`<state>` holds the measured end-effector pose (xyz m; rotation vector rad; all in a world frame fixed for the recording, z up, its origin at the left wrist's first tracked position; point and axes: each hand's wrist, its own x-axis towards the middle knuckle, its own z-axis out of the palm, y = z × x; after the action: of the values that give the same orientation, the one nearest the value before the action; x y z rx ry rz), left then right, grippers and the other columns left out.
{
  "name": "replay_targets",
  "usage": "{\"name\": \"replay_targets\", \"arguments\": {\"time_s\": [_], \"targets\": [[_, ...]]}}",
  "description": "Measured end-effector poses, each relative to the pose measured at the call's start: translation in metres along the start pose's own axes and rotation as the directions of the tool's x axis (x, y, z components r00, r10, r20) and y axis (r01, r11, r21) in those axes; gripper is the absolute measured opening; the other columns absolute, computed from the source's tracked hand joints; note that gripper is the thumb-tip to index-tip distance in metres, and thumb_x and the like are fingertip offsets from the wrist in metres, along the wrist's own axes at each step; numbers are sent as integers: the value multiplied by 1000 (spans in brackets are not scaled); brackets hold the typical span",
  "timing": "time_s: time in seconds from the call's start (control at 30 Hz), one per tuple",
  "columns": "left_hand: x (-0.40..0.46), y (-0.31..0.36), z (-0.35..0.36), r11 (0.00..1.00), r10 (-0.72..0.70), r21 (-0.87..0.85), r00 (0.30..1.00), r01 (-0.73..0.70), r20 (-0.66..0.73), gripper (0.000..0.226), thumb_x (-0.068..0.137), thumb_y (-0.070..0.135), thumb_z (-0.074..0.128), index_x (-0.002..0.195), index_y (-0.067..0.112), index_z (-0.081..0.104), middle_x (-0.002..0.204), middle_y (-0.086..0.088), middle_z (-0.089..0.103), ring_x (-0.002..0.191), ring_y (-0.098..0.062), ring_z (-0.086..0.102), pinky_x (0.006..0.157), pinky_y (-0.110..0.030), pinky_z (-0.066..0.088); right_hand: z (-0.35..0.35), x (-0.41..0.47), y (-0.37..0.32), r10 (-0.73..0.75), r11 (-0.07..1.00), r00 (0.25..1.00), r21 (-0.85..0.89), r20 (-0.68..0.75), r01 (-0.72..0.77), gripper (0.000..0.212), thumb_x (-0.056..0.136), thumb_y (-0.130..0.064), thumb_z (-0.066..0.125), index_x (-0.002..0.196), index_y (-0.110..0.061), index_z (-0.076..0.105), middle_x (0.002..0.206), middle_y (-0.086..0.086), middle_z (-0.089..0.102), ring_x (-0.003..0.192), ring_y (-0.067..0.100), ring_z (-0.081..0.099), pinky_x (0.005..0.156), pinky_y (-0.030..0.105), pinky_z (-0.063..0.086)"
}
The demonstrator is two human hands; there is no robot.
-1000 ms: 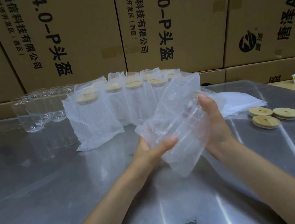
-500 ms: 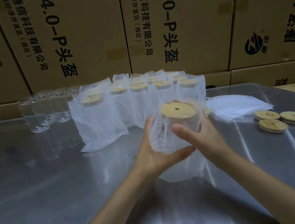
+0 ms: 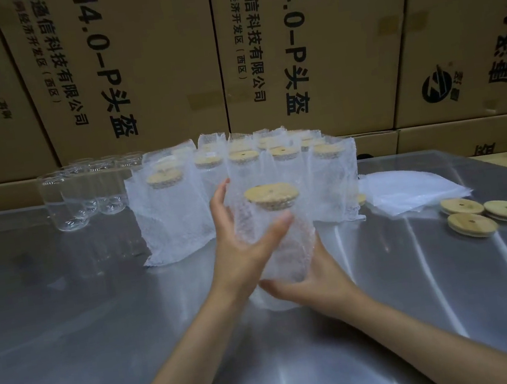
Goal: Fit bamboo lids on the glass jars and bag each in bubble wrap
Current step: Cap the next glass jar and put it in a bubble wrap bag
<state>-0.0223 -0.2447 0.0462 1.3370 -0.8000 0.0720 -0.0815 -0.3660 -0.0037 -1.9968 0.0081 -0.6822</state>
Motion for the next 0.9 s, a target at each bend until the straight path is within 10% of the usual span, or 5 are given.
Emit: {"name": "replay_targets", "arguments": {"time_s": [0.1, 0.2, 0.3, 0.5, 0.9], "targets": [[8, -6, -12, 1000, 7, -17, 997, -8, -83, 92, 62, 72, 66, 138, 47, 20, 119, 48, 38, 116, 29, 34, 80, -1, 34, 9, 10, 3, 28, 1000, 996, 4, -86, -28, 102, 56, -57, 81, 141, -37, 28, 128, -40, 45, 119, -18, 44, 94, 3, 35], [15, -17, -25, 997, -12, -80, 970, -8, -242, 95, 56, 87, 56, 134, 43, 24, 128, 28, 42, 115, 22, 39, 83, -1, 34, 19, 28, 9, 100, 995, 978, 7, -185, -101, 97, 54, -60, 79, 133, -43, 26, 113, -40, 49, 112, -10, 51, 97, 12, 40], [22, -35, -38, 996, 45, 92, 884, -2, -466, 59, 81, 57, 50, 132, 33, 31, 137, 12, 38, 130, -2, 36, 105, -22, 31, 33, 51, 12, 164, 986, 956, 1, -243, -168, 96, 60, -58, 79, 135, -42, 21, 117, -28, 50, 115, 5, 53, 92, 21, 40], [39, -77, -73, 910, -47, 263, 712, 319, -701, 80, 82, 15, 71, 146, 2, 24, 150, -17, 22, 139, -28, 26, 113, -38, 22, 64, 92, 18, 242, 955, 897, -71, -369, -287, 104, 71, -59, 73, 146, -32, 8, 145, -2, 46, 128, 22, 50, 95, 33, 43], [80, -118, -85, 889, -138, 301, 829, 346, -542, 97, 78, 42, 75, 151, 16, 16, 157, -4, 25, 143, -20, 27, 112, -36, 26, 95, 136, 36, 106, 950, 947, -249, -303, -186, 110, 71, -57, 74, 151, -28, 4, 151, -1, 25, 132, 23, 41, 94, 38, 43]]}}
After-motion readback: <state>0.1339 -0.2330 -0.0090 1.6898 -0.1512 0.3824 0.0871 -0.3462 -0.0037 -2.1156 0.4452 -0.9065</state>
